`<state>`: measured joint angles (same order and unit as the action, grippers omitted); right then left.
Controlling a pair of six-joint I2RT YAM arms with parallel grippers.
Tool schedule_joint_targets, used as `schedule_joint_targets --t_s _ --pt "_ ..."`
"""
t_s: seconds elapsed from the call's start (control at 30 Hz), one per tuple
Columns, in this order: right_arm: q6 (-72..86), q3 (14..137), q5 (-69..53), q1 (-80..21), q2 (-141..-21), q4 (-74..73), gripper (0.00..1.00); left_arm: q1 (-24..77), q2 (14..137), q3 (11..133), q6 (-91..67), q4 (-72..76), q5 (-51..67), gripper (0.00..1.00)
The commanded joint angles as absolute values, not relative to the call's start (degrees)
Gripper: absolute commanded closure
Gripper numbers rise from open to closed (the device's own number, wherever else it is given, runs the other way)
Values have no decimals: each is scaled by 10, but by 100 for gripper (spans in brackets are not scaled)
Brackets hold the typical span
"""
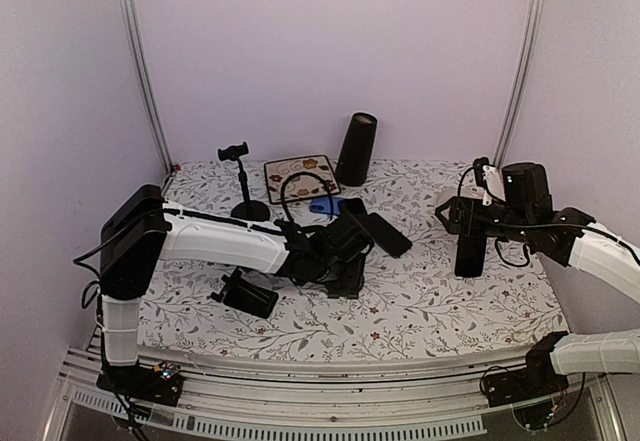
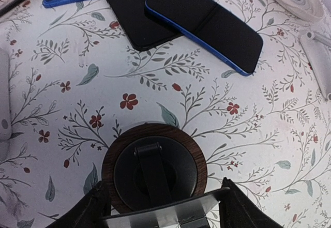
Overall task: Place the phone on the phone stand
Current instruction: Move the phone stand to the center of the board.
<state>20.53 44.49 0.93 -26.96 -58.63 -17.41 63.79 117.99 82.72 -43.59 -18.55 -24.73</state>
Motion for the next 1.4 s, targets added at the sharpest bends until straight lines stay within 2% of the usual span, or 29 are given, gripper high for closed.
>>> schedule_joint_targets --t_s 0.0,0.4,0.7,1.0,1.37 --pt "210 448 17 -275 -590 -163 1 645 1158 823 -446 -192 -250 33" --pt "202 459 26 -276 -595 -172 1 646 1150 822 -440 -188 -249 4" --pt "192 471 29 -276 -603 -181 1 646 1132 810 -431 -167 -234 3" --pt "173 493 23 -278 -620 -198 1 645 1063 774 -421 -135 -220 3" --pt "140 559 1 -304 -724 -191 1 641 971 704 -428 -104 -229 3"
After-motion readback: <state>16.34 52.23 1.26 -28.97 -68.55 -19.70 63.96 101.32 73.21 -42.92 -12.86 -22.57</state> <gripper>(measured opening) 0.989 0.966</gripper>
